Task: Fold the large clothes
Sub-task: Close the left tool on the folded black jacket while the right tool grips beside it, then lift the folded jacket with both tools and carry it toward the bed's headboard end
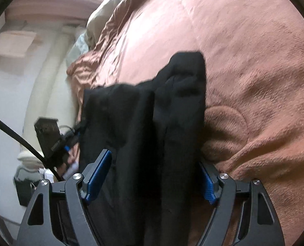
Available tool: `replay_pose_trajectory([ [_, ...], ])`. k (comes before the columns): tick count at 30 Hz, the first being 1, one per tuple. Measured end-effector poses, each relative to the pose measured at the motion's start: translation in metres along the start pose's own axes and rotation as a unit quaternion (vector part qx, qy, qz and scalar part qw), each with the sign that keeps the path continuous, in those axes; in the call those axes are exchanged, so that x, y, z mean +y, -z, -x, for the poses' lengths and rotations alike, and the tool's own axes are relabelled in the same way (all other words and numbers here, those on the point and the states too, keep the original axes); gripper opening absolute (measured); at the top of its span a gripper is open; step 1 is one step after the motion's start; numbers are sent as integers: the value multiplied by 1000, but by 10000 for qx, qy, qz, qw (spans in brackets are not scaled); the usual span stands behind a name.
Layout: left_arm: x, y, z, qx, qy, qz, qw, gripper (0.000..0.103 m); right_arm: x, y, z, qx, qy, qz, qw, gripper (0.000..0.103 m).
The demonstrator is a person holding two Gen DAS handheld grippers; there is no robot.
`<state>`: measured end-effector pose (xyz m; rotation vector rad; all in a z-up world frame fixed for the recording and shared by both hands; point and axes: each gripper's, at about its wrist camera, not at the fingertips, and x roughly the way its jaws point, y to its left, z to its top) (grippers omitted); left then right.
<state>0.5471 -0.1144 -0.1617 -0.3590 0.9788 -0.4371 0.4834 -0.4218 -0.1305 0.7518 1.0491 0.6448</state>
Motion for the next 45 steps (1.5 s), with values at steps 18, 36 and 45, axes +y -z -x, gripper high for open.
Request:
replay_pose_trajectory([
  [18, 18, 20, 7, 427, 27, 800, 9959, 53, 8, -36, -32, 295, -65, 67, 9995, 35],
  [36, -34, 26, 102, -536, 599, 354, 9961, 21, 109, 30, 18, -787, -235, 1050, 9911, 13],
  [45, -73, 54, 178, -1097, 865, -20, 9902, 18, 150, 95, 50, -1235, -253, 1646, 9783, 12],
])
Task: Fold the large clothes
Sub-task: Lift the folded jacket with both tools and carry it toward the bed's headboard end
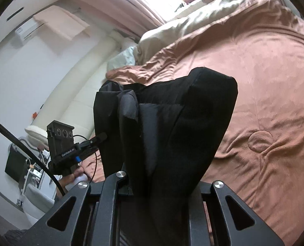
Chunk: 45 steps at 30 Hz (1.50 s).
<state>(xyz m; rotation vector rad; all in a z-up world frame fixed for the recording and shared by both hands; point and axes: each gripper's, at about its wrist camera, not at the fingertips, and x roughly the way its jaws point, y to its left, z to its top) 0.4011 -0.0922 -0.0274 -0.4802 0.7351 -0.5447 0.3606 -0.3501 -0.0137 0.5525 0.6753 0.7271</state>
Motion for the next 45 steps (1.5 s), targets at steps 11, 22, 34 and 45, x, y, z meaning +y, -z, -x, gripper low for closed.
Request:
replay_pose_trajectory([
  [11, -52, 6, 94, -709, 309, -471, 9959, 16, 71, 36, 36, -552, -142, 693, 9960, 11],
  [22, -65, 0, 200, -1374, 161, -673, 9881, 16, 127, 50, 51, -680, -347, 1318, 9883, 11],
  [34, -33, 9, 315, -1950, -465, -598, 9779, 16, 164, 39, -5, -469, -939, 1755, 9789, 11],
  [45, 34, 20, 398, -2397, -945, -319, 9657, 16, 194, 27, -83, 34, -1345, 2065, 9692, 11],
])
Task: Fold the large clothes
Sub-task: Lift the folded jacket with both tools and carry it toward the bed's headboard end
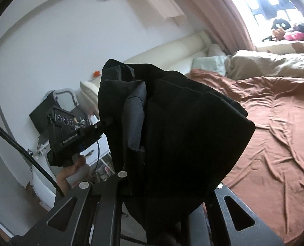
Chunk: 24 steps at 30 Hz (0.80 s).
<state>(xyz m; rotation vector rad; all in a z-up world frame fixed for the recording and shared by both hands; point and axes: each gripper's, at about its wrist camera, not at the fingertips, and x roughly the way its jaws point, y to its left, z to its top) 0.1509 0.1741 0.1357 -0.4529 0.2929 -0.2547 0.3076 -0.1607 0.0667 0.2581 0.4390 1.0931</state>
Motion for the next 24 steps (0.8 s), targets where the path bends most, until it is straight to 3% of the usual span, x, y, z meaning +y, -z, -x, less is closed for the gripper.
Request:
replay_pose_trajectory([
  [12, 125, -27, 43, -384, -556, 305, 9972, 15, 21, -22, -121, 293, -318, 202, 9989, 11],
  [24, 243, -48, 72, -833, -1151, 586, 9881, 15, 21, -24, -264, 638, -1043, 177, 9923, 11],
])
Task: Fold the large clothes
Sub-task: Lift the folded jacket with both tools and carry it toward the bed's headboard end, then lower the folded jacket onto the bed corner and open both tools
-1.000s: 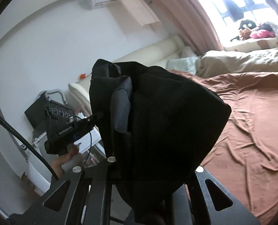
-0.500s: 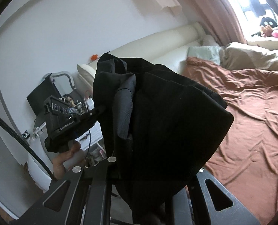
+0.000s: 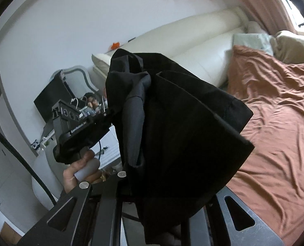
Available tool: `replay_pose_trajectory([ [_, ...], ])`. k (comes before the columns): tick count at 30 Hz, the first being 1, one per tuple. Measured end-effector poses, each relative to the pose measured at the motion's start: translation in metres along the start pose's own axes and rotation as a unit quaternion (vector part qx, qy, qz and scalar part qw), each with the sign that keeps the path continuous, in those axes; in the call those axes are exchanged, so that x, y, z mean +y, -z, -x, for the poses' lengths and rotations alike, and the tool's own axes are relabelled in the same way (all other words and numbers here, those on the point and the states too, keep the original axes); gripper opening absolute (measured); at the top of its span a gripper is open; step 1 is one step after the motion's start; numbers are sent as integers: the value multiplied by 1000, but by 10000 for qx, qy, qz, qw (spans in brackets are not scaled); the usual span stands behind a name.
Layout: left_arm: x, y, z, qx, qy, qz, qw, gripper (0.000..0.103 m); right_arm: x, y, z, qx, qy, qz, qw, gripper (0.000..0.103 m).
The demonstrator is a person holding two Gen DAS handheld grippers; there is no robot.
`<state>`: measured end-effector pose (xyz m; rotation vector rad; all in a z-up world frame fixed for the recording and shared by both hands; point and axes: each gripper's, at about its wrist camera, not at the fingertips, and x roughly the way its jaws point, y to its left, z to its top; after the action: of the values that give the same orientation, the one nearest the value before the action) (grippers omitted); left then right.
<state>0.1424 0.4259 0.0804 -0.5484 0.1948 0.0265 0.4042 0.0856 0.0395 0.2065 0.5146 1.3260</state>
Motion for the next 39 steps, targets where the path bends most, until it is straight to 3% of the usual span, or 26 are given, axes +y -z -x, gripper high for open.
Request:
replay_pose_trajectory([
  [9, 73, -25, -14, -115, -604, 61, 9981, 15, -15, -14, -92, 295, -357, -144, 9988, 11],
  [21, 136, -55, -75, 219, -1196, -134, 9925, 14, -54, -34, -188, 579, -777, -619, 9934, 11],
  [31, 176, -49, -186, 850, -1713, -230, 9813, 14, -125, -54, -246, 722, -515, -1241, 9883, 11],
  [39, 195, -17, -261, 1396, -1989, -284, 9696, 15, -176, -48, -268, 745, 29, -1579, 9846, 9],
])
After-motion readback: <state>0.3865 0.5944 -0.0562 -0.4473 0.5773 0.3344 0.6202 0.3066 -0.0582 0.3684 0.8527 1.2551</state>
